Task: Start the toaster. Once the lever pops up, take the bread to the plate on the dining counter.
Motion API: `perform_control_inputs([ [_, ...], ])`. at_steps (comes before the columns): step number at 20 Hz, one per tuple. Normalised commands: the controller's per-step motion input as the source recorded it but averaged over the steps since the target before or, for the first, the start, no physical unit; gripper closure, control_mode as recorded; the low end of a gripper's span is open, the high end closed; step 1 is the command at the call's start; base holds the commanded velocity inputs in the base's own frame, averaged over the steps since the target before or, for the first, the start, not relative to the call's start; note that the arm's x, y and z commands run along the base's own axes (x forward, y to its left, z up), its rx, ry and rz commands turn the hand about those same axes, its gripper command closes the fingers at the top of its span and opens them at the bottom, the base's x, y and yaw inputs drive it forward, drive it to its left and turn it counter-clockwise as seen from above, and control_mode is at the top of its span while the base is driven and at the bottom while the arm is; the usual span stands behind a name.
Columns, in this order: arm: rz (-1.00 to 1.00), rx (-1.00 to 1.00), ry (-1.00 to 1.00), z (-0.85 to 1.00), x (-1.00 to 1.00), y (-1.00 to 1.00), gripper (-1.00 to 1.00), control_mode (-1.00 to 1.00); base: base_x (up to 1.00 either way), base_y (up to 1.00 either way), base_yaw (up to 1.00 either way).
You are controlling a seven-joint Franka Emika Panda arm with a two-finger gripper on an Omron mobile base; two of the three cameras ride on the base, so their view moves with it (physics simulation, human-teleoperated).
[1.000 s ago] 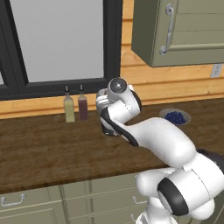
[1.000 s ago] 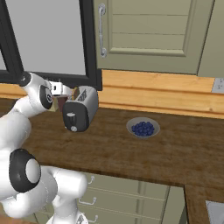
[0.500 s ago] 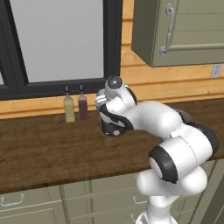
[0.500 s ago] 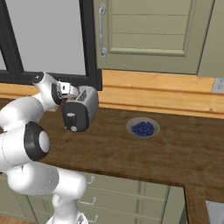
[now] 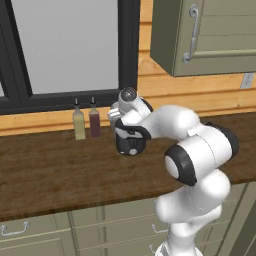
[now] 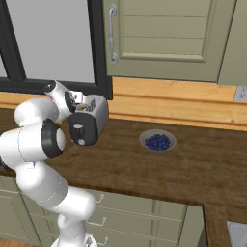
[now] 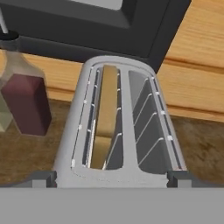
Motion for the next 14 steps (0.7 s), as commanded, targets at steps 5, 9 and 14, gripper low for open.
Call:
perform_control_inputs([
  [5,0.0,0.0,0.0,-0.14,0.49,0.01,-1.0,-1.0,0.0,0.0,0.0],
  [9,0.0,0.0,0.0,-0.15,0.43,0.07,-1.0,-1.0,0.0,0.0,0.0],
  [14,-0.01,0.0,0.0,-0.19,0.3,0.09,-1.0,-1.0,0.0,0.0,0.0],
])
